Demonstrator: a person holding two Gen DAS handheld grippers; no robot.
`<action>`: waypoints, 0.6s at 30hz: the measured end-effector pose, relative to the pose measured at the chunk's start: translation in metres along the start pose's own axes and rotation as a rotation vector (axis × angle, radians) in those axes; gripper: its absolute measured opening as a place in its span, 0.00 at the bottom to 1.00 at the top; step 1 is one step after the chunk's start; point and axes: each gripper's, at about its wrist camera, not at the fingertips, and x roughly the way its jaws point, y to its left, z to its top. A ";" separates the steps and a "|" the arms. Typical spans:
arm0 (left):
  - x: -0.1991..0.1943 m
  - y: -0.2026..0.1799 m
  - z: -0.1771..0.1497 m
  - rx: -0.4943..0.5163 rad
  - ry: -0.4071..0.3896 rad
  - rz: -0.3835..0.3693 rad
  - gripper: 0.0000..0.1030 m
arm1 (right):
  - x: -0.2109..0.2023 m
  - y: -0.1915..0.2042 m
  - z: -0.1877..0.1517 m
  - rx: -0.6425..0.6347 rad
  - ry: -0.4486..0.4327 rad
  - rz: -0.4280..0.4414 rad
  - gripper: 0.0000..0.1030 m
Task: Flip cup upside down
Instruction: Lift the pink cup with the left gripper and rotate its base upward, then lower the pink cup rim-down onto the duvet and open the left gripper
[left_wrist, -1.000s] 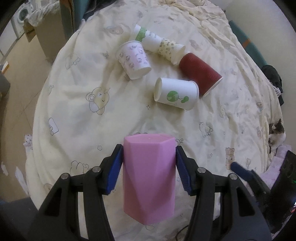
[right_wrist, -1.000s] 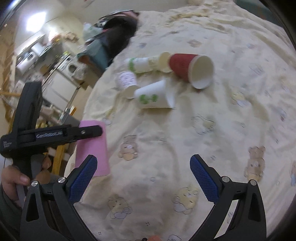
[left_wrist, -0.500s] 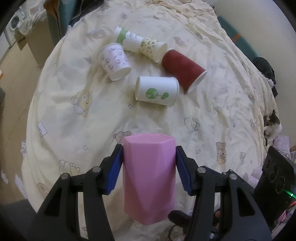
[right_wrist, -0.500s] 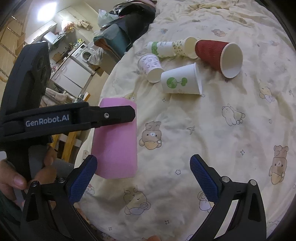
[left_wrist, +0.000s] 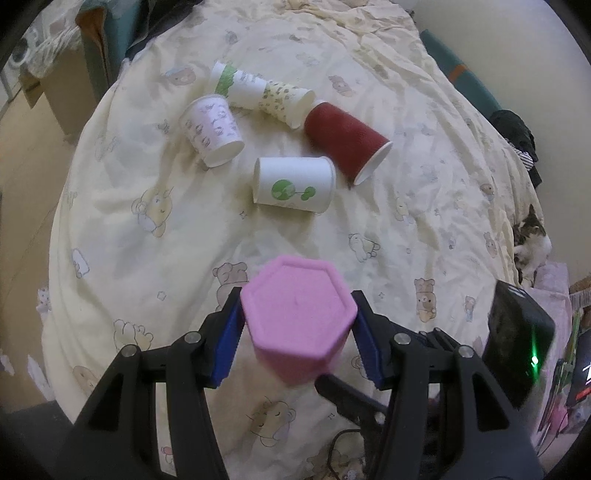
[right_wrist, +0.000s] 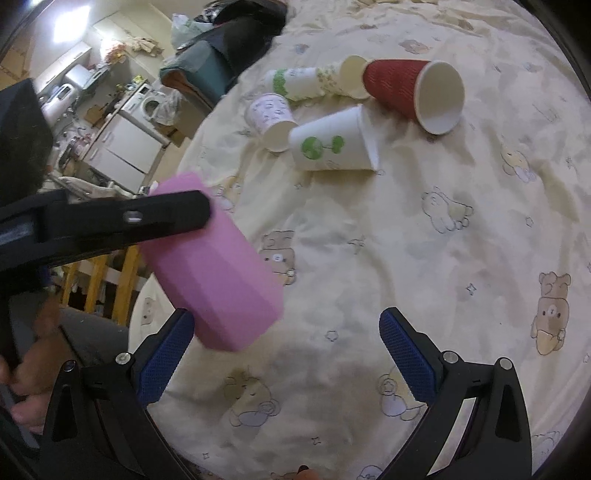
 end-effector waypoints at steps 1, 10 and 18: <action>-0.001 -0.002 0.000 0.008 -0.002 -0.002 0.50 | 0.000 -0.002 0.001 0.007 0.000 -0.009 1.00; -0.007 -0.018 -0.002 0.066 -0.006 -0.001 0.50 | -0.004 -0.017 0.005 0.052 -0.018 -0.067 1.00; -0.007 -0.009 0.004 0.039 -0.008 0.037 0.50 | -0.016 -0.022 0.006 0.070 -0.062 -0.087 1.00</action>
